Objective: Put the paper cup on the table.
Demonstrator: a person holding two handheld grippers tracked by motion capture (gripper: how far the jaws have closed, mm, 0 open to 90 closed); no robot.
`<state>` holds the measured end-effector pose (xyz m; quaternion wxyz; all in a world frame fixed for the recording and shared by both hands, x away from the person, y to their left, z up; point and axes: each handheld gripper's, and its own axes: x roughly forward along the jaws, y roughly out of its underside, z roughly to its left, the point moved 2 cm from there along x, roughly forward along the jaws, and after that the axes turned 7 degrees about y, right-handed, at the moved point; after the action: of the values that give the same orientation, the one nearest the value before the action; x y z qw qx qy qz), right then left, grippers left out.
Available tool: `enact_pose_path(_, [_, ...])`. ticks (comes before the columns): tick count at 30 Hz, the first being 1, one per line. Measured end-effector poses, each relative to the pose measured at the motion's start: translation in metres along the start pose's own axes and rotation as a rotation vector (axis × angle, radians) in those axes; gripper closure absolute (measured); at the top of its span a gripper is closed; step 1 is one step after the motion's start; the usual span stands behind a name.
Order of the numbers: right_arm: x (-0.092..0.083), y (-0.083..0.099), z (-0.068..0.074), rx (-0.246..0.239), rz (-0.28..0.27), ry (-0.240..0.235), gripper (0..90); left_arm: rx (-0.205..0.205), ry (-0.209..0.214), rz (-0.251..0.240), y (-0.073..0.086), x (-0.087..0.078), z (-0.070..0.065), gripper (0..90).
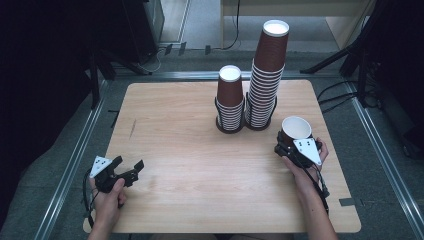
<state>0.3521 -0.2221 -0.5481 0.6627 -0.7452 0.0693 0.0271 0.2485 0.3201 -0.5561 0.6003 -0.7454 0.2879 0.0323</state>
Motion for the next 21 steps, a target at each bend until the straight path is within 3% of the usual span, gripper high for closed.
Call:
enact_pose_path(8, [0.0042, 0.0037, -0.0012, 0.005, 0.047, 0.017, 11.1, 0.003, 0.006, 0.002, 0.0002, -0.0006, -0.0001, 6.8])
enact_pose_path(21, [-0.0003, 0.0021, -0.0039, 0.043, 0.125, 0.001, 11.2, 0.001, 0.009, 0.003, -0.0001, 0.0005, 0.0001, 6.8])
